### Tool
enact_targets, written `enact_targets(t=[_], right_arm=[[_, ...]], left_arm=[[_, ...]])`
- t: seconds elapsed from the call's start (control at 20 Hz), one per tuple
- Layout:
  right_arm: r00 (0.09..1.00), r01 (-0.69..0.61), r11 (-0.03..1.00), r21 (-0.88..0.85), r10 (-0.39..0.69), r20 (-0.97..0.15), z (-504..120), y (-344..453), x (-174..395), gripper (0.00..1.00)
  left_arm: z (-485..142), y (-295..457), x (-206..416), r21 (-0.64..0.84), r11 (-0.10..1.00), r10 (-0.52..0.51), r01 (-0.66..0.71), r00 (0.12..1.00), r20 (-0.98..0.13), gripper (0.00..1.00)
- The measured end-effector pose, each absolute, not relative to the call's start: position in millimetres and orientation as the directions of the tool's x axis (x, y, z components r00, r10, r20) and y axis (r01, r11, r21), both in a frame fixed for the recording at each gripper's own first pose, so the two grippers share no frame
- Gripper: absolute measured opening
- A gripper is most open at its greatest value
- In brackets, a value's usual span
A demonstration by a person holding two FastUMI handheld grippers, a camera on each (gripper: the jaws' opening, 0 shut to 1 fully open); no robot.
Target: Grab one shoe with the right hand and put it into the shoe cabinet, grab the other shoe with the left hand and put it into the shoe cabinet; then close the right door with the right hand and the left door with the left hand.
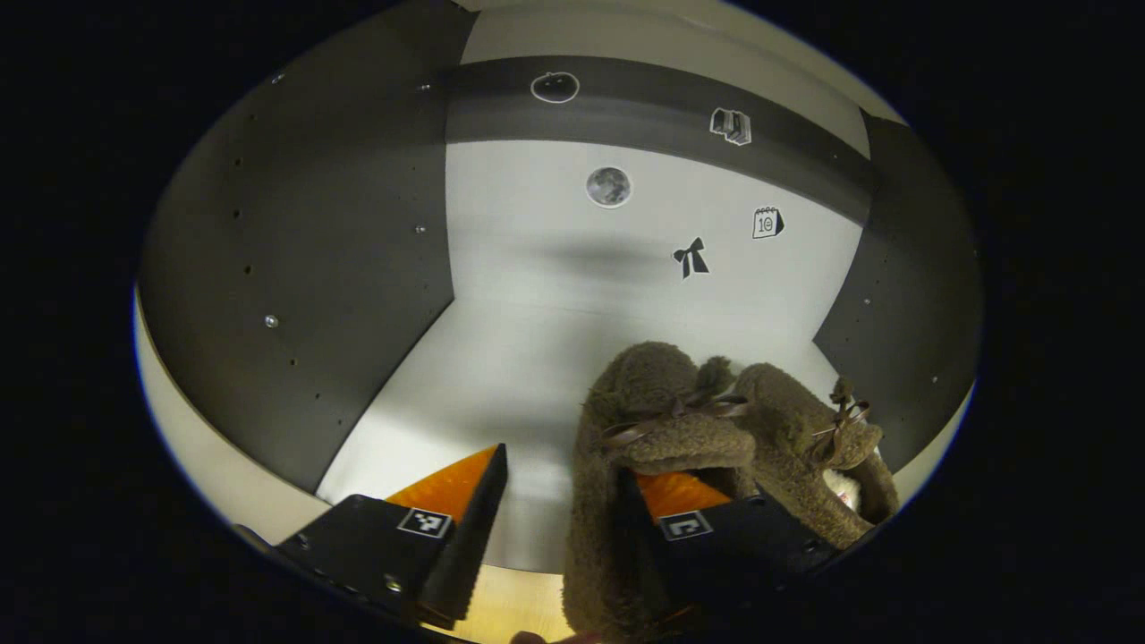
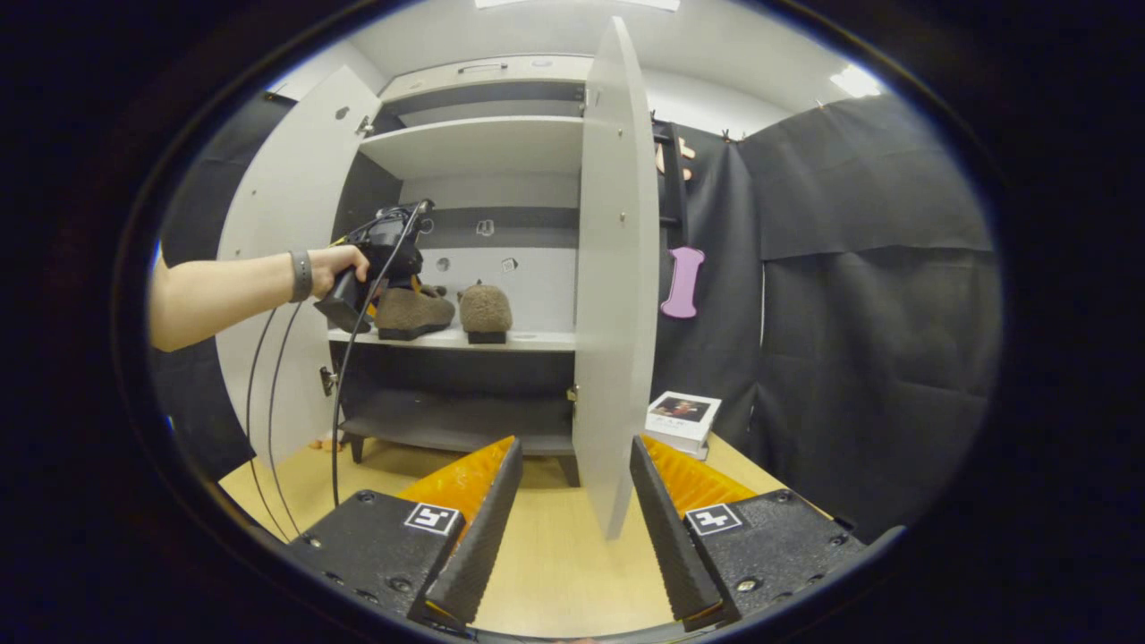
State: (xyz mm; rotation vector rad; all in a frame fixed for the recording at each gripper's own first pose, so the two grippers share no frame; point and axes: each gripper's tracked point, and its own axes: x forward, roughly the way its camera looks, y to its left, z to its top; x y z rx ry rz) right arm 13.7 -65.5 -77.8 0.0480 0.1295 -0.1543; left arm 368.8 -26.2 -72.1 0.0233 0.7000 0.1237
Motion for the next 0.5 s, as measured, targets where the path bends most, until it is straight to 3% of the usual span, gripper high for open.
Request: enact_targets(t=[0.3,0.5], right_arm=[[0.977,0.156,0.986,0.051,-0.146,-0.156,-86,-65,9,0.78],[0.981,0.127,0.991,0.044,-0.119,-0.152,-86,-55,10,0.79]], left_arm=[[-41,-26,344,0.056,0.991,0.129,-0.119,0.791,-0.598,0.98],[13,-45,319,0.02,0.998,0.059,-0.056,0.883,-0.466,0.98]])
